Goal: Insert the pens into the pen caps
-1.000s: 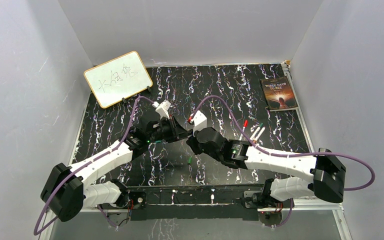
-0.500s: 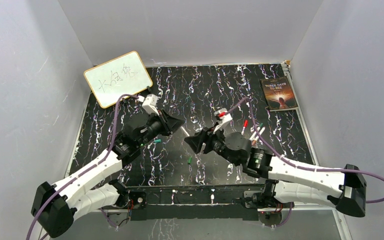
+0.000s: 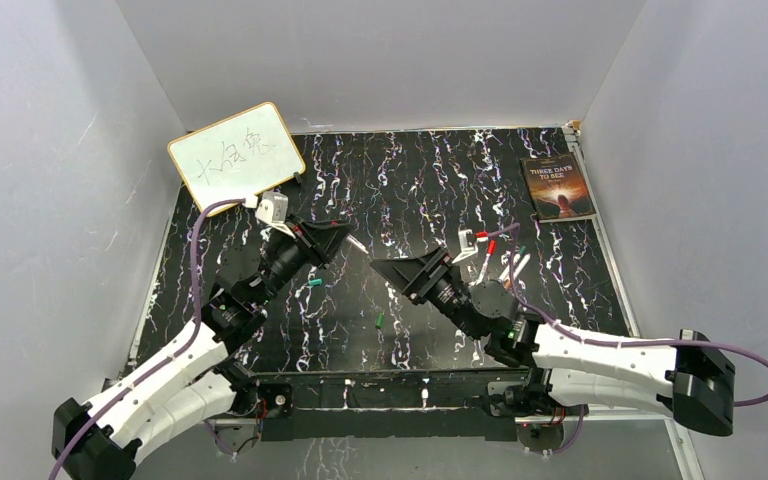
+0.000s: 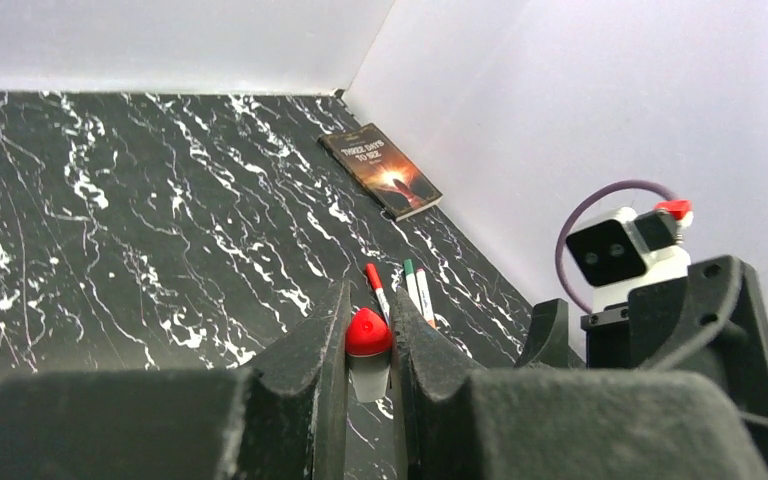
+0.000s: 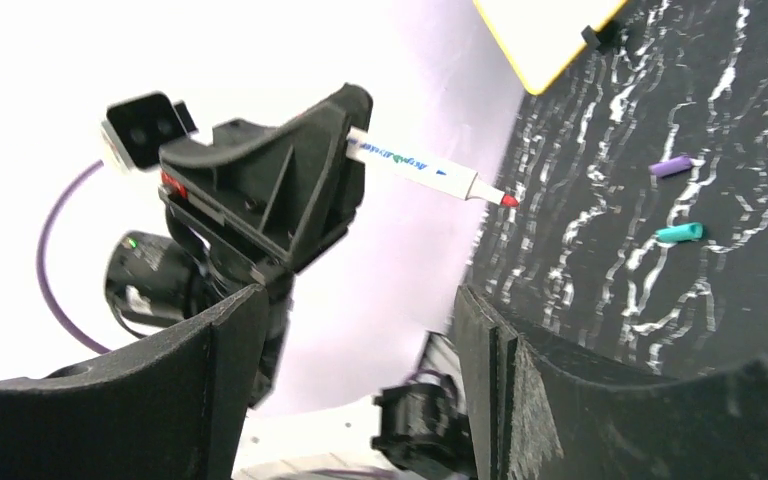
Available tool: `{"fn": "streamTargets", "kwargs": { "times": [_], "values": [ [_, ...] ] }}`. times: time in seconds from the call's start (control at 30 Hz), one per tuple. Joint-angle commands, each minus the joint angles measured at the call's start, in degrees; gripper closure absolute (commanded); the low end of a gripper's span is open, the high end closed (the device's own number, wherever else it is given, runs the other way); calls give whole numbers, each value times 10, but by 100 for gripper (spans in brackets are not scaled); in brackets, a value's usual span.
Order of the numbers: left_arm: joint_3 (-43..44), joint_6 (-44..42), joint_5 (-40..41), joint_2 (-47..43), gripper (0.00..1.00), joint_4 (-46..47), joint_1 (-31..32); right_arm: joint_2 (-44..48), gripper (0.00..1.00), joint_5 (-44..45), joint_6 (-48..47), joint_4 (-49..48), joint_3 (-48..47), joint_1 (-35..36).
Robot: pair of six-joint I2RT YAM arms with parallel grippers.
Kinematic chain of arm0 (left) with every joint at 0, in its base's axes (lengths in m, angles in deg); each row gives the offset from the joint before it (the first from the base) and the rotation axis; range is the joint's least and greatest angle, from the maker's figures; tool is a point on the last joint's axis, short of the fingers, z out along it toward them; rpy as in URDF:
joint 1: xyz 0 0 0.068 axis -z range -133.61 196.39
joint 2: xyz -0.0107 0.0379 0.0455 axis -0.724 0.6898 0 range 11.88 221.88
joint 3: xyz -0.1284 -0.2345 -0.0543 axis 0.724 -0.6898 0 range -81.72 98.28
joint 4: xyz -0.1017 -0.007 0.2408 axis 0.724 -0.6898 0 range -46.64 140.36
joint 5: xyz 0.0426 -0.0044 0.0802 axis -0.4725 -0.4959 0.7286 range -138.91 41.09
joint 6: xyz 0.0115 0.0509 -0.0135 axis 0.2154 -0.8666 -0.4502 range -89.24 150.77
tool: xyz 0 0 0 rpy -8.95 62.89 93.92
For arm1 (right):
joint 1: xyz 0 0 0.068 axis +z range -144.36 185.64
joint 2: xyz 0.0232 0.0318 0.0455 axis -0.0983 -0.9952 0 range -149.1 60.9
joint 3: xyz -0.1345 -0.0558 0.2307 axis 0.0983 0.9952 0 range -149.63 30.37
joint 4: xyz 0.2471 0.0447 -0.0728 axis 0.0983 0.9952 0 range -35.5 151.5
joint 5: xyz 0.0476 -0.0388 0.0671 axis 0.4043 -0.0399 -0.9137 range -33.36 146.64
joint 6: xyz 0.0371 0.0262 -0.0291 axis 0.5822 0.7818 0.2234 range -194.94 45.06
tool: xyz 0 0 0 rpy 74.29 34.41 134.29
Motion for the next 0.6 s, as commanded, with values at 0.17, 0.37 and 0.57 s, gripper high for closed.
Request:
{"fn": "streamTargets", "kwargs": {
  "times": [0.17,0.37,0.57],
  "values": [
    [12,-72,-9,-26,100,30,4,-62,34,45,185,-70,-22,2],
    [15,-88,-4,-34,100,15,4,-93,34,58,228,-43,-37,2],
    [20,-100,-8,-34,100,0,4,-128,34,55,256,-56,-54,2]
  ]
}}
